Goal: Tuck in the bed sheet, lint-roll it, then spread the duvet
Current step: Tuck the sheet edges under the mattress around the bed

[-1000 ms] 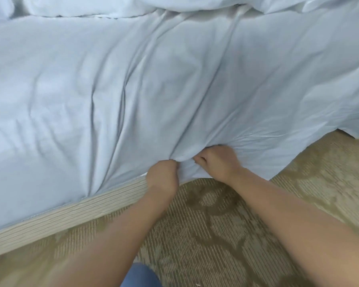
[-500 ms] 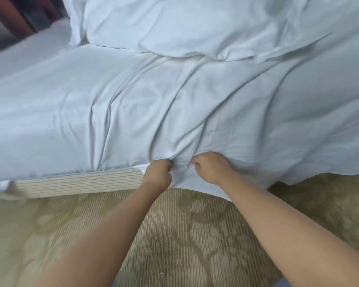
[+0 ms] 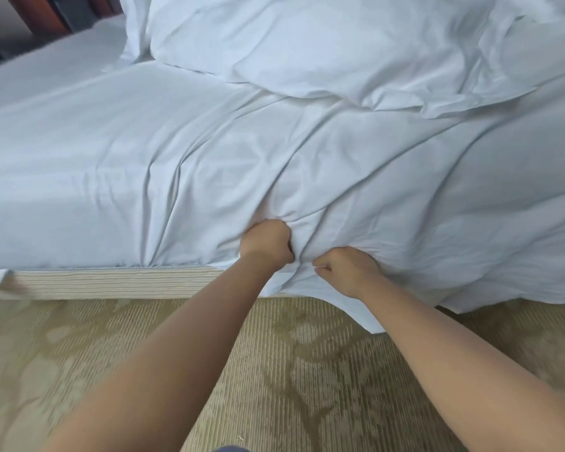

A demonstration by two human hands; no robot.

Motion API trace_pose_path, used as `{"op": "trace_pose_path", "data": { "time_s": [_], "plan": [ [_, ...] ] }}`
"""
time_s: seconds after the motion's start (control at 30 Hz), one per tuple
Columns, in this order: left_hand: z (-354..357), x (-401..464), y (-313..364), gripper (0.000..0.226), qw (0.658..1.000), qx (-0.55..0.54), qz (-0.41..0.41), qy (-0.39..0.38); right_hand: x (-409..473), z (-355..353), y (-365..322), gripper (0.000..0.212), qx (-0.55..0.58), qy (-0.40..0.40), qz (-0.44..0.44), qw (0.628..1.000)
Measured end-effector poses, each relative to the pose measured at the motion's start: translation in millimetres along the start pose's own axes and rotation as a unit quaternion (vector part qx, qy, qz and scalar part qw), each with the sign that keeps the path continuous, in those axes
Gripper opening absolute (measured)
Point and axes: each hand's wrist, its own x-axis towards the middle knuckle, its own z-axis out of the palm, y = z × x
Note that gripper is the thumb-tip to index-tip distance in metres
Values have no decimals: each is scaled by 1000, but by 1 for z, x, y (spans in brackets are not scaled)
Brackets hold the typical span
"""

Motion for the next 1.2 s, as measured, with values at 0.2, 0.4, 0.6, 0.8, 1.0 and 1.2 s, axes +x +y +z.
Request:
{"op": "trace_pose_path", "data": {
  "time_s": [0.2, 0.4, 0.6, 0.8, 1.0, 1.2],
  "plan": [
    [6, 2, 1, 11, 999, 14, 19, 28, -13, -1, -12, 36, -28, 58, 31, 997],
    [10, 0, -4, 11, 998, 11, 43, 48, -21, -11, -20, 37, -98, 120, 53, 986],
    [15, -2, -3, 9, 995, 19, 37, 86, -19, -1, -8, 35, -160, 118, 25, 980],
    [68, -30, 2, 23, 994, -70, -23, 82, -19, 39, 14, 36, -208, 216, -81, 951],
    [98, -34, 4, 24, 962, -189, -151, 124, -17, 62, 56, 84, -333, 229, -145, 903],
    [116, -42, 8, 21, 952, -166, -126, 225, -9, 67, 61, 41, -450, 309, -167, 821]
  ]
}}
